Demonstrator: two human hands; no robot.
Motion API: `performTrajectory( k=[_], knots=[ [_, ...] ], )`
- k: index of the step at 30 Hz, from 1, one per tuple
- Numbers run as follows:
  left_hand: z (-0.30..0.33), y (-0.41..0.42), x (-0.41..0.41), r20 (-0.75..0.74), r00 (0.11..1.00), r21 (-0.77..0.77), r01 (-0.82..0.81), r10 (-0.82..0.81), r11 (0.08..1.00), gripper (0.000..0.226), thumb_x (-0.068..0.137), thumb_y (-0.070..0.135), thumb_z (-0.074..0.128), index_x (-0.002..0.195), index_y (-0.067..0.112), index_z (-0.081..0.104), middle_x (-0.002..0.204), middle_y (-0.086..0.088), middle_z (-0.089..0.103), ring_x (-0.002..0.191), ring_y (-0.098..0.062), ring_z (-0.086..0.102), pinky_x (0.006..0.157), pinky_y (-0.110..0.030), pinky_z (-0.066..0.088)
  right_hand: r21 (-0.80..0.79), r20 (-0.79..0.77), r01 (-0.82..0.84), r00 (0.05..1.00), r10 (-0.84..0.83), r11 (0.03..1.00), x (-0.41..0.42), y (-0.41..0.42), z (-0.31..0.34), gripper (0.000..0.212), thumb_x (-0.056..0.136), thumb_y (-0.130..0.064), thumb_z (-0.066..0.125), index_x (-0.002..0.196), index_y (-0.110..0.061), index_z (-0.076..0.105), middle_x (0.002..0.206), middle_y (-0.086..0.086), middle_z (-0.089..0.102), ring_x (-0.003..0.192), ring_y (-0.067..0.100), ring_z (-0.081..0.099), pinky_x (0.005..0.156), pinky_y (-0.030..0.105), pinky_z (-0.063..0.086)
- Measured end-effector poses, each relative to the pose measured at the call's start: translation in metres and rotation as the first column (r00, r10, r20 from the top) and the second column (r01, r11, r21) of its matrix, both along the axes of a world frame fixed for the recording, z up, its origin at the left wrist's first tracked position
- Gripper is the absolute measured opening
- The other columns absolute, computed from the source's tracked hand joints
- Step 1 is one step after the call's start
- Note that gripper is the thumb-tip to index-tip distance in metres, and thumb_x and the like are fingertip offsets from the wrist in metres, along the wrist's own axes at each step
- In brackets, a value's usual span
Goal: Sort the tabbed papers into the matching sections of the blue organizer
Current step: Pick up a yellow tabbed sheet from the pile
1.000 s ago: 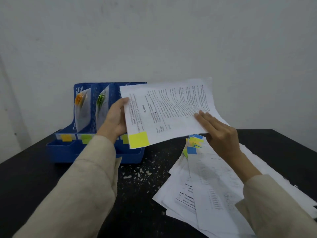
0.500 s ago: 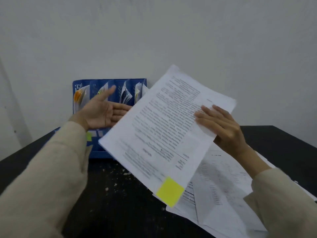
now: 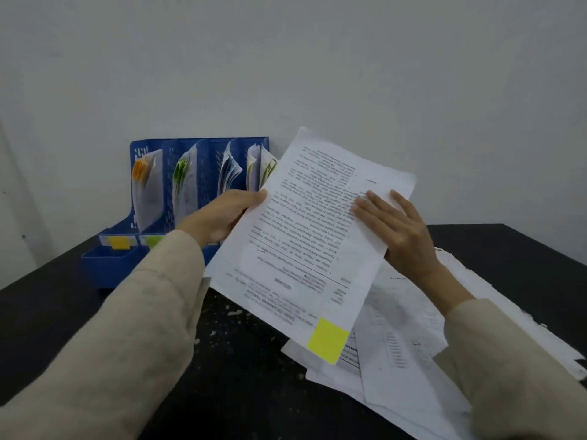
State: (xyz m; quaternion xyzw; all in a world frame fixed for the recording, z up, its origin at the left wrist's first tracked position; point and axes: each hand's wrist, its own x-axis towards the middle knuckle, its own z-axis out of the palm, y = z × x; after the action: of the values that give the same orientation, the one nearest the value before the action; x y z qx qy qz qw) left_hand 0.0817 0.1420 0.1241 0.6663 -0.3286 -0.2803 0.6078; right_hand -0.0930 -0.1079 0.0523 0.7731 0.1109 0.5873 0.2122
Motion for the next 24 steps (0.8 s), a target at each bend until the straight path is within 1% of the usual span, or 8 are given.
performTrajectory(
  k=[2,6,10,13,16,18,21,24],
  knots=[
    [0.002,-0.004,0.0,0.03,0.999,-0.007,-0.028,0.028,1.0,0.026,0.097,0.026,0.048,0.102,0.008,0.065,0.088,-0.004,0.074,0.077,-0.018,0.071,0.059,-0.029,0.057,-0.037,-0.001,0.049,0.999,-0.049,0.998,0.003,0.003,-0.002,0.033,0.091,-0.007,0.06,0.124,-0.003,0.06,0.128,0.014,0.059,0.12,0.031,0.055,0.099,0.053,0.042],
    [0.002,-0.005,0.003,0.103,0.993,0.033,-0.068,0.064,0.997,0.029,0.095,0.029,0.05,0.103,0.007,0.066,0.096,-0.008,0.073,0.085,-0.022,0.07,0.07,-0.035,0.058,-0.147,-0.035,0.045,0.998,-0.051,0.988,0.007,0.003,-0.007,0.033,0.098,-0.009,0.048,0.131,-0.004,0.049,0.13,0.015,0.056,0.12,0.031,0.055,0.1,0.05,0.044],
    [0.0,0.0,0.007,0.004,0.999,0.053,-0.054,0.053,0.997,0.028,0.097,0.028,0.048,0.104,0.005,0.063,0.095,-0.009,0.072,0.084,-0.023,0.07,0.072,-0.036,0.058,-0.124,-0.06,0.024,0.998,-0.031,0.992,0.007,0.005,-0.001,0.033,0.097,-0.004,0.045,0.13,0.001,0.049,0.13,0.018,0.056,0.119,0.033,0.055,0.098,0.048,0.046],
    [-0.001,0.003,0.006,-0.05,0.999,-0.041,-0.02,0.018,0.999,0.032,0.094,0.034,0.049,0.101,0.008,0.065,0.091,-0.006,0.073,0.08,-0.019,0.07,0.068,-0.031,0.059,-0.06,-0.119,-0.018,0.993,0.01,0.998,0.005,0.013,0.002,0.034,0.094,-0.004,0.046,0.126,0.005,0.053,0.127,0.02,0.057,0.114,0.035,0.058,0.087,0.049,0.053],
    [0.005,0.0,0.004,0.15,0.973,-0.081,-0.164,0.174,0.983,0.038,0.09,0.044,0.054,0.079,0.009,0.066,0.066,0.004,0.068,0.061,-0.008,0.064,0.056,-0.02,0.051,-0.055,-0.109,-0.079,0.991,0.072,0.995,0.004,0.035,0.0,0.038,0.089,-0.009,0.061,0.125,0.002,0.056,0.126,0.017,0.059,0.112,0.03,0.061,0.081,0.044,0.057],
    [0.009,0.0,0.01,0.303,0.915,-0.079,-0.255,0.267,0.964,0.046,0.085,0.051,0.058,0.066,0.01,0.057,0.059,0.002,0.057,0.054,-0.008,0.054,0.056,-0.019,0.043,-0.057,-0.096,-0.123,0.988,0.117,0.991,0.005,0.055,-0.002,0.042,0.085,-0.011,0.068,0.124,-0.001,0.058,0.125,0.015,0.06,0.105,0.024,0.066,0.079,0.037,0.058],
    [0.011,0.007,0.024,0.448,0.831,-0.083,-0.328,0.33,0.941,0.052,0.085,0.056,0.057,0.054,0.019,0.038,0.053,0.0,0.034,0.048,-0.01,0.034,0.052,-0.021,0.032,0.023,-0.221,-0.152,0.963,0.154,0.988,0.007,0.077,0.004,0.063,0.079,-0.005,0.074,0.135,-0.009,0.047,0.131,0.019,0.055,0.064,0.02,0.066,0.046,0.027,0.052],
    [0.014,0.02,0.034,0.558,0.752,-0.014,-0.415,0.352,0.91,0.052,0.091,0.06,0.04,0.061,0.02,0.052,0.06,0.002,0.048,0.056,-0.01,0.046,0.063,-0.024,0.037,0.031,-0.334,-0.14,0.932,0.143,0.99,0.009,0.084,0.01,0.084,0.067,0.01,0.076,0.137,-0.012,0.035,0.137,0.022,0.048,0.048,0.015,0.048,0.037,0.03,0.046]
  ],
)
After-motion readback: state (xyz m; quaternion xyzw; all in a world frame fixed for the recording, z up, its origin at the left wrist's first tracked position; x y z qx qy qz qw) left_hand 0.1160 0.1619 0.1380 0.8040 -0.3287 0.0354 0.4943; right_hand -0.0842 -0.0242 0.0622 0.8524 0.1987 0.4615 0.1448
